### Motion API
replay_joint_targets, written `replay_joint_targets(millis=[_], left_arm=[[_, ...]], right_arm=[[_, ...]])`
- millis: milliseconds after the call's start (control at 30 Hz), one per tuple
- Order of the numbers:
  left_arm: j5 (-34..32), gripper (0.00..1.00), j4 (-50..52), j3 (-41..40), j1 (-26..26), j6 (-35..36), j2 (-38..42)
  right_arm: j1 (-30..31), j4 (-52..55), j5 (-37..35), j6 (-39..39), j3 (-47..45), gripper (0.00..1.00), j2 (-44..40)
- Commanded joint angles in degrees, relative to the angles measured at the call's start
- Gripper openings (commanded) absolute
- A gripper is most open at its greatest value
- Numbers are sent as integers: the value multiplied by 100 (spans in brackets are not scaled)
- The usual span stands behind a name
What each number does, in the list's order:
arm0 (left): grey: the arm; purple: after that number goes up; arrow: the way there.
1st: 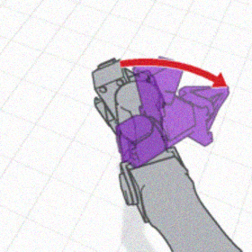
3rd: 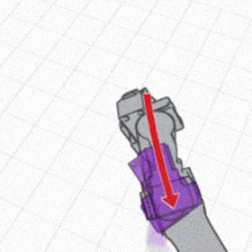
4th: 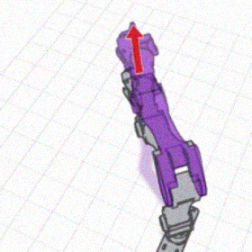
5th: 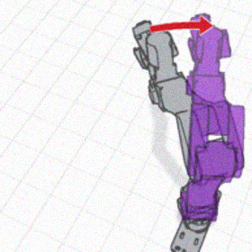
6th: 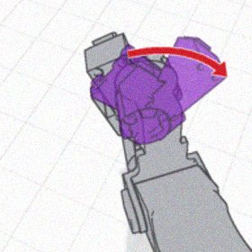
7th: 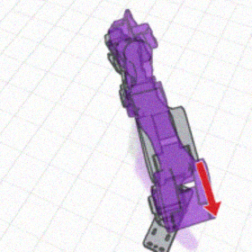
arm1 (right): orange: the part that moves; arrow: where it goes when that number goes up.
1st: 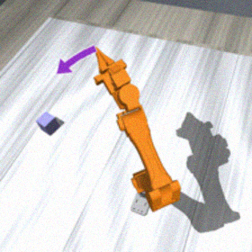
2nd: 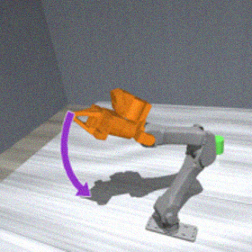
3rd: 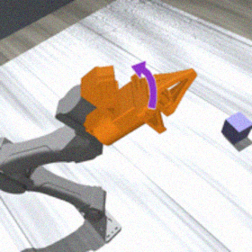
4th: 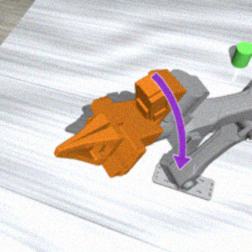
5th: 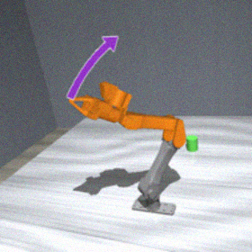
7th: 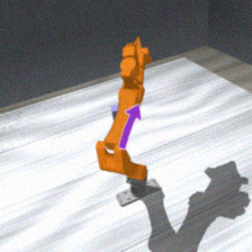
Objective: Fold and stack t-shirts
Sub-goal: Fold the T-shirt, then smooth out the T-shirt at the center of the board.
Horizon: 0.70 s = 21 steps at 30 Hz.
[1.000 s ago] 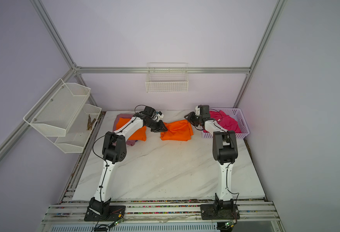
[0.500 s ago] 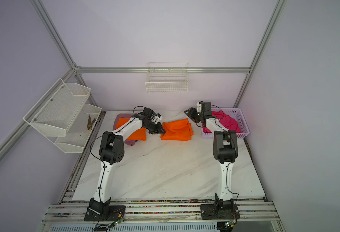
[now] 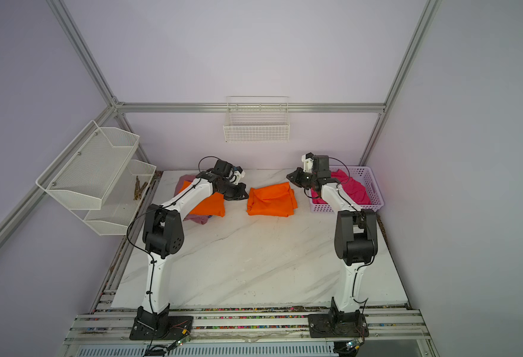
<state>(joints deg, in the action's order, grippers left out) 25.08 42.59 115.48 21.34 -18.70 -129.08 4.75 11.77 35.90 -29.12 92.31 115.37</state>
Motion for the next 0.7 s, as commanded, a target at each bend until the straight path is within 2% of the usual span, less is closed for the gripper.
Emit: replay_joint_targets(millis=[0,200,400,667], left_arm=[[119,0,-144,523,205,194,-189],[468,0,-91,1139,442,256,-678],[805,0,-453,1174,607,148,-913],[1175,0,-1036,1169,651,-331,-1287]], right_arm=[[286,752,1,382,392,0,616],[386,732,120,295,728,0,1206],[390,669,264,194,1138,0,1738],[378,206,293,-36,1216,0,2123]])
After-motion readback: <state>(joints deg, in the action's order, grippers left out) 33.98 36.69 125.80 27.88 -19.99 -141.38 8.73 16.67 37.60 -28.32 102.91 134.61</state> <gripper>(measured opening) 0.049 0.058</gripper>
